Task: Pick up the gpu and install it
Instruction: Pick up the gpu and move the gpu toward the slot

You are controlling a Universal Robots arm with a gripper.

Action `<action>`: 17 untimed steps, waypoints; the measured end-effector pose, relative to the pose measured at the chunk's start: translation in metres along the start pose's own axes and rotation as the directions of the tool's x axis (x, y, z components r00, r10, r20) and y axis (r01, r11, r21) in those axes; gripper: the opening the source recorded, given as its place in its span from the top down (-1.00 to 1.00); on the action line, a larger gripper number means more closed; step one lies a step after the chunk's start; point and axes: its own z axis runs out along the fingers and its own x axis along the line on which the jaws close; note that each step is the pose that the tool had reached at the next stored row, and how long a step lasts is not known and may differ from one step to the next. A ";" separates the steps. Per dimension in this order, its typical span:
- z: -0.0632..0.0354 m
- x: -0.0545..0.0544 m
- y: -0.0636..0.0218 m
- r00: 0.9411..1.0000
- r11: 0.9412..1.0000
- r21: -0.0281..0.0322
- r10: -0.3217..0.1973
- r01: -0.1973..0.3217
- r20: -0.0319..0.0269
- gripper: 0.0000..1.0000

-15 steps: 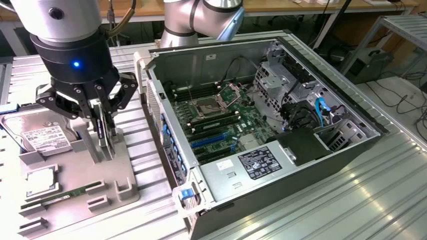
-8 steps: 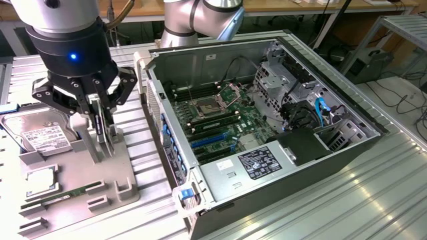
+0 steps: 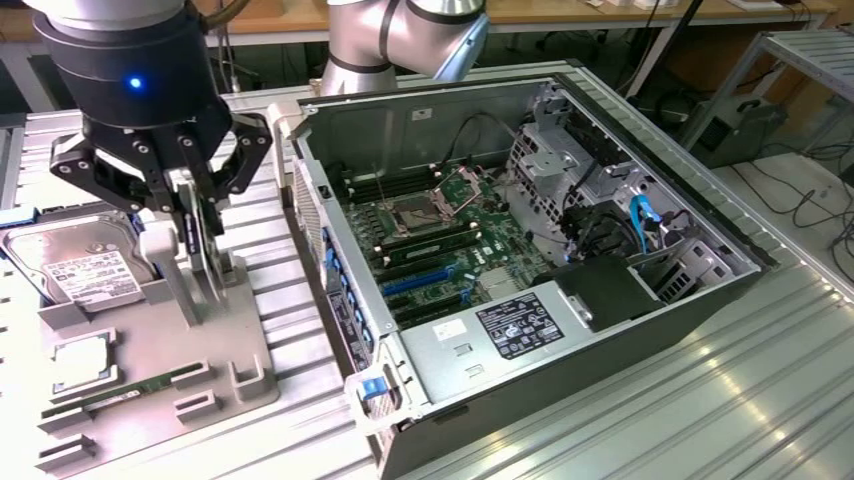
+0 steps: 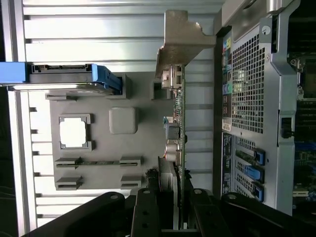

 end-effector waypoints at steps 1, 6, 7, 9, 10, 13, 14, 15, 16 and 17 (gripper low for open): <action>-0.0013 0.000 0.0000 1.000 1.000 0.000 0.000 0.000 0.000 0.44; -0.0108 0.000 0.0000 1.000 1.000 0.000 0.000 0.000 0.000 0.44; -0.0128 0.000 0.0000 1.000 1.000 0.000 0.000 0.000 0.000 0.44; -0.0166 0.000 -0.0001 1.000 1.000 0.000 0.000 0.000 0.000 0.44; -0.0213 0.000 -0.0001 1.000 1.000 -0.001 0.000 0.000 0.000 0.44; -0.0305 -0.001 -0.0001 1.000 1.000 -0.003 0.000 0.000 0.000 0.44; -0.0336 -0.001 -0.0001 1.000 1.000 -0.003 0.000 0.000 0.000 0.44; -0.0379 -0.001 -0.0001 1.000 1.000 -0.004 0.000 0.000 0.000 0.44; -0.0412 -0.001 -0.0001 1.000 1.000 -0.004 0.000 0.000 0.000 0.44; -0.0432 -0.001 -0.0001 1.000 1.000 -0.005 0.000 0.000 0.000 0.44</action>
